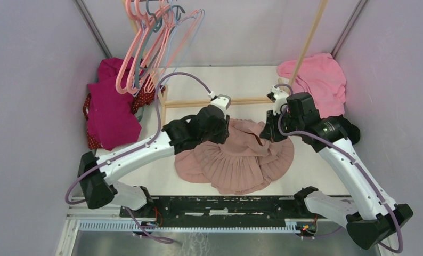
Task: Place the skirt on the hanger
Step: Adjust the skirt at the center of the board.
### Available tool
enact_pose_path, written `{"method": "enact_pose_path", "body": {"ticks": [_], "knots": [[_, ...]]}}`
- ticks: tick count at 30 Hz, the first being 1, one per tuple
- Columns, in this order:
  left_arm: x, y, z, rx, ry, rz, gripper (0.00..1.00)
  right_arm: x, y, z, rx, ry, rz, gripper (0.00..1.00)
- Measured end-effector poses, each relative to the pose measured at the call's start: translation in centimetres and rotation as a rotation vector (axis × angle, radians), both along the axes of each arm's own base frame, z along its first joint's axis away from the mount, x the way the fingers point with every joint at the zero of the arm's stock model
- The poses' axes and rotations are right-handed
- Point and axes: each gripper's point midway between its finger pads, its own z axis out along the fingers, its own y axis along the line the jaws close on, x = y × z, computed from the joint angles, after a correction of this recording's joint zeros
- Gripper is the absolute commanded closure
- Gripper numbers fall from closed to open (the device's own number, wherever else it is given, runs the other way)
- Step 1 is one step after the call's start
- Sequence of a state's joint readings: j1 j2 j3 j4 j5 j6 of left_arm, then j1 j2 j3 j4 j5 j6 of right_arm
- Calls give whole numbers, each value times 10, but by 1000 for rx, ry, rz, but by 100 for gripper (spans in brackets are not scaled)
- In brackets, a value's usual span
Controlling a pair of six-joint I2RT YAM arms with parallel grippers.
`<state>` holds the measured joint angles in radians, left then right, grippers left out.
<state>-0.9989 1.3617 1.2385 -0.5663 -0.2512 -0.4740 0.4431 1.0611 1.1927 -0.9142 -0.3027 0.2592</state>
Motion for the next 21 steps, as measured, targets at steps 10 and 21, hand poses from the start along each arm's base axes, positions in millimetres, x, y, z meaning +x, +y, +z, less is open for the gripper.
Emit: {"method": "enact_pose_path", "body": {"ticks": [10, 21], "knots": [[58, -5, -48, 10, 51, 91, 59, -17, -8, 7, 18, -26, -5, 99], [95, 10, -45, -86, 29, 96, 26, -14, -6, 0, 6, 3, -5, 99]]}}
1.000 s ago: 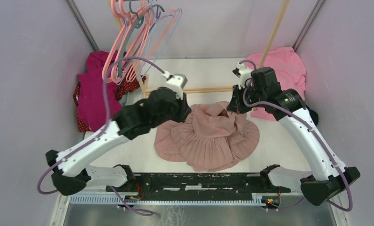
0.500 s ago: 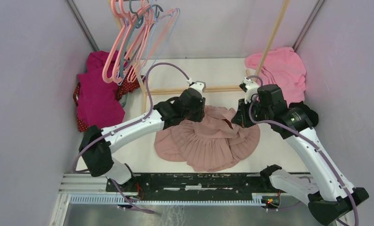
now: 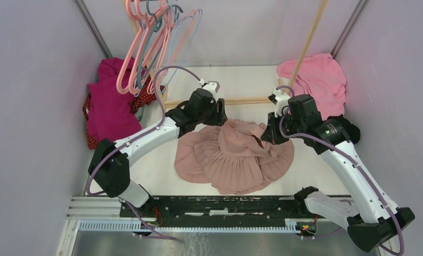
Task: Place the skirt on the hanger
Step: Adjust the skirt at the center of the board.
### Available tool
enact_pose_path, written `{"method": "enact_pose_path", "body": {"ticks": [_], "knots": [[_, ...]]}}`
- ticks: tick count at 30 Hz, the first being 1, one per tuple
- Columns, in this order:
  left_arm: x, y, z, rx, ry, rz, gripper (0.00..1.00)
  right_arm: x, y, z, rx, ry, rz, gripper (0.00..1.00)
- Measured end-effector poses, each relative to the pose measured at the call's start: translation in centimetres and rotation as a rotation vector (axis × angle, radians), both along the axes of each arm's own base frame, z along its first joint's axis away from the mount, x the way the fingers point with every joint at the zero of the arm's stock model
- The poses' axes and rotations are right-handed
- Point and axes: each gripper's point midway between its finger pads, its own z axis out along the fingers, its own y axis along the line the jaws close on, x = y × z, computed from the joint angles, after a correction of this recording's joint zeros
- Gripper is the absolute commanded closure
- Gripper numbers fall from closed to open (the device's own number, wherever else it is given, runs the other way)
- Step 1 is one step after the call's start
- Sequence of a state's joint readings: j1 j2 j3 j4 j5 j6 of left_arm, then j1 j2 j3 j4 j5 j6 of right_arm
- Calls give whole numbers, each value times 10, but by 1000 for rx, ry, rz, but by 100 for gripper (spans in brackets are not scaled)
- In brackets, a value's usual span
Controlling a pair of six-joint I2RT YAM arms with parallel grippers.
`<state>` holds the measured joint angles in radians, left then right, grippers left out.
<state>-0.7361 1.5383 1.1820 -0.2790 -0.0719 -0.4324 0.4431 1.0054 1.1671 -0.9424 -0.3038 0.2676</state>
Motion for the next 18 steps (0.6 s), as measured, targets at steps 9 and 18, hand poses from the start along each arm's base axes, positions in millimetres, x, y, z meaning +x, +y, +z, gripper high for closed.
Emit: {"method": "enact_pose_path", "body": {"ticks": [9, 18], "knots": [[-4, -18, 2, -54, 46, -77, 1, 3, 3, -4, -1, 13, 4, 99], [1, -26, -21, -8, 124, -86, 1, 4, 4, -9, 1, 16, 7, 99]]}}
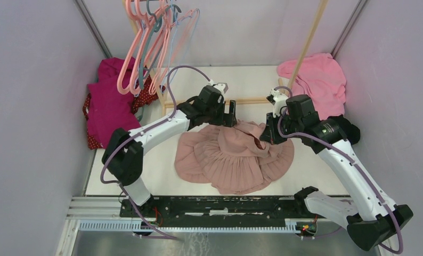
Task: Place the skirt on the hanger
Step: Adjust the skirt at the center of the board.
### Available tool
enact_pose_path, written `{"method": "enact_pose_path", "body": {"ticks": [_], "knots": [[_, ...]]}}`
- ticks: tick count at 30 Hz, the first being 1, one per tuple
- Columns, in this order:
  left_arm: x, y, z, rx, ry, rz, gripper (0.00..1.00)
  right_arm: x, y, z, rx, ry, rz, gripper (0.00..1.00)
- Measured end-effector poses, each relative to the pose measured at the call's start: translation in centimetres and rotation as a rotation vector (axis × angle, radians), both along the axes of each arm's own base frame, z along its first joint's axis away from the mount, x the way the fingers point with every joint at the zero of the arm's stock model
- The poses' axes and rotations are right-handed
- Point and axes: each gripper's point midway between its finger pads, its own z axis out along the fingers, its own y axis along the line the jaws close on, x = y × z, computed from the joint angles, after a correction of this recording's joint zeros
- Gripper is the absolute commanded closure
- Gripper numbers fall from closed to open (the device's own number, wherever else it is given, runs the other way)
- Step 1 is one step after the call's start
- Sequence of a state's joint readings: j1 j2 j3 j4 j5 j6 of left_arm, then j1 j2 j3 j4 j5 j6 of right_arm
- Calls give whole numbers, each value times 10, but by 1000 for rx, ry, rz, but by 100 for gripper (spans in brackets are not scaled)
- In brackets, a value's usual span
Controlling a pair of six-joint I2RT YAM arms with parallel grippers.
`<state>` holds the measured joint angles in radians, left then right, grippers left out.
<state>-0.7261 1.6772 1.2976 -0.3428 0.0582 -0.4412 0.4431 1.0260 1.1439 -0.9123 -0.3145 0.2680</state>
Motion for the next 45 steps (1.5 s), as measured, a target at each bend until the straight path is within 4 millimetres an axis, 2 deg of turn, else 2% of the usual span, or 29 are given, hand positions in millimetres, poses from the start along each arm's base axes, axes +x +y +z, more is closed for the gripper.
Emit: {"method": "enact_pose_path", "body": {"ticks": [2, 5, 10, 12, 15, 18, 23, 25, 27, 29, 31, 33, 35, 37, 39, 41, 43, 45], "knots": [[0, 0, -7, 17, 20, 5, 4, 0, 0, -1, 0, 1, 0, 99], [-3, 4, -16, 39, 52, 17, 19, 1, 0, -2, 1, 0, 1, 99], [-3, 8, -21, 66, 78, 44, 68, 2, 1, -3, 2, -3, 1, 99], [1, 4, -24, 71, 88, 48, 95, 2, 1, -4, 2, -4, 1, 99], [7, 0, -31, 84, 104, 54, 97, 1, 1, -6, 0, 1, 0, 99], [8, 3, -34, 111, 114, 67, 97, 2, 1, -6, -1, 1, -1, 99], [15, 11, -22, 120, 113, 91, 97, 8, -1, -9, -21, 7, -24, 99], [26, 19, -7, 115, 106, 115, 97, 19, -1, -7, -39, 12, -51, 99], [43, 29, 13, 99, 79, 144, 97, 38, 2, 3, -45, -2, -75, 99], [61, 40, 46, 72, 35, 175, 97, 60, 6, 22, -36, -35, -100, 99], [77, 55, 73, 49, -8, 212, 97, 85, 12, 50, -15, -88, -120, 99], [89, 67, 112, 20, -69, 240, 97, 107, 13, 80, 10, -152, -146, 99], [95, 78, 160, -21, -156, 264, 97, 123, 14, 115, 42, -226, -163, 99], [88, 86, 203, -70, -233, 274, 97, 128, 14, 145, 72, -291, -173, 99], [69, 95, 235, -109, -291, 271, 97, 126, 12, 165, 96, -340, -176, 99], [49, 105, 254, -140, -332, 268, 97, 118, 9, 172, 107, -358, -176, 99], [24, 116, 257, -155, -348, 264, 97, 107, 7, 167, 120, -357, -171, 99], [3, 126, 241, -154, -337, 260, 97, 93, 6, 148, 131, -325, -163, 99]]}}
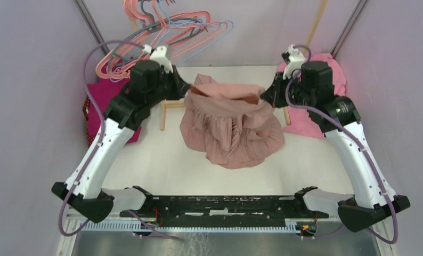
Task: Place the skirt on the hanger
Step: Adjust the skirt at the center of the board.
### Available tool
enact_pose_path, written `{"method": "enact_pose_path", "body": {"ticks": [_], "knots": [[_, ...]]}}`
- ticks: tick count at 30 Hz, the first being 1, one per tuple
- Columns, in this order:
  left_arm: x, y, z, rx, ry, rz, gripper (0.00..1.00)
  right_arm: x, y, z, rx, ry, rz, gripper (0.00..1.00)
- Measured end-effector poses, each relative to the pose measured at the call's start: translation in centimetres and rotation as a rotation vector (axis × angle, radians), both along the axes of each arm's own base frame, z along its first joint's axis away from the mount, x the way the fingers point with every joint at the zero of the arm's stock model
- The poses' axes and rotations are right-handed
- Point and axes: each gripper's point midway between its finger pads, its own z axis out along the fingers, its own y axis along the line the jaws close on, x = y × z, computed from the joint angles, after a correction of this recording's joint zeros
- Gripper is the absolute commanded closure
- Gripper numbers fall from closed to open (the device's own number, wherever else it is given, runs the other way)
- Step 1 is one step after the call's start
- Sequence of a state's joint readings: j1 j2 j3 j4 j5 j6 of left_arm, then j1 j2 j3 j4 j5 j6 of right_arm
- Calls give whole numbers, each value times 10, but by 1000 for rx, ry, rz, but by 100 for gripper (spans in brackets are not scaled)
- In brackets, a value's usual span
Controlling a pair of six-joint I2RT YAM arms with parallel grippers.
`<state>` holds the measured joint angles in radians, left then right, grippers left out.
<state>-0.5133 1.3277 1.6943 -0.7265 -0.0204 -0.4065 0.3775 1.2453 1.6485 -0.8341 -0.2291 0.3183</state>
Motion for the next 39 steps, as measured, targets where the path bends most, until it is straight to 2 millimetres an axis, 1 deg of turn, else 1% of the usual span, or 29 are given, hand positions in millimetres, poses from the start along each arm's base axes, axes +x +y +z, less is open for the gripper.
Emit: {"method": "enact_pose_path", "body": {"ticks": [2, 3, 4, 7, 8, 9, 10, 12, 13, 15, 16, 17, 18, 19, 20, 21, 22, 25, 27, 29, 30, 32, 34, 36, 37, 39], "knots": [[-17, 7, -31, 14, 42, -2, 97, -13, -1, -30, 2, 57, 8, 99], [-23, 9, -50, 27, 69, -4, 97, -19, -1, -51, 2, 96, 13, 99], [-29, 10, -70, 39, 105, -5, 97, -24, -1, -74, 0, 141, 18, 99], [-49, 10, -143, 93, 245, -15, 97, -40, -2, -143, -25, 299, 18, 99], [-57, 10, -162, 109, 283, -19, 97, -47, -4, -165, -35, 355, 14, 99], [-68, 10, -184, 125, 326, -26, 97, -53, -5, -183, -44, 400, 11, 99], [-77, 10, -200, 141, 360, -35, 97, -61, -6, -200, -46, 443, 10, 99], [-97, 9, -223, 160, 403, -51, 97, -75, -8, -223, -43, 501, 8, 99], [-104, 8, -229, 166, 411, -59, 97, -80, -9, -230, -39, 517, 8, 99], [-115, 4, -232, 160, 412, -76, 97, -91, -10, -241, -24, 541, 11, 98], [-119, 1, -231, 154, 405, -84, 97, -96, -9, -244, -11, 549, 16, 95], [-123, -1, -230, 146, 396, -89, 97, -98, -9, -247, -5, 554, 18, 86], [-125, -3, -228, 138, 391, -94, 97, -102, -8, -249, 4, 564, 23, 73], [-128, -5, -227, 133, 386, -97, 97, -105, -6, -251, 12, 574, 30, 64], [-130, -5, -227, 131, 381, -98, 97, -108, -5, -253, 19, 588, 37, 57], [-133, -5, -228, 128, 381, -94, 97, -111, -3, -254, 25, 600, 47, 53], [-136, -4, -230, 127, 384, -92, 97, -115, -2, -254, 28, 612, 60, 50], [-145, 5, -239, 135, 402, -68, 97, -121, -2, -248, 28, 631, 75, 49], [-152, 10, -246, 137, 417, -53, 97, -120, -3, -231, 22, 615, 78, 49], [-162, 13, -252, 143, 431, -53, 97, -109, -2, -205, 22, 559, 74, 49], [-167, 12, -255, 142, 441, -60, 97, -99, 0, -188, 24, 513, 69, 48], [-175, 10, -259, 144, 464, -68, 97, -78, 3, -162, 29, 441, 61, 48], [-179, 9, -263, 144, 480, -67, 97, -57, 8, -150, 21, 406, 50, 46], [-184, 11, -272, 144, 498, -56, 97, -31, 12, -149, 0, 395, 30, 44], [-188, 13, -278, 144, 512, -50, 97, -17, 13, -155, -16, 401, 17, 43], [-197, 15, -290, 144, 542, -42, 97, 6, 13, -173, -48, 438, -13, 42]]}}
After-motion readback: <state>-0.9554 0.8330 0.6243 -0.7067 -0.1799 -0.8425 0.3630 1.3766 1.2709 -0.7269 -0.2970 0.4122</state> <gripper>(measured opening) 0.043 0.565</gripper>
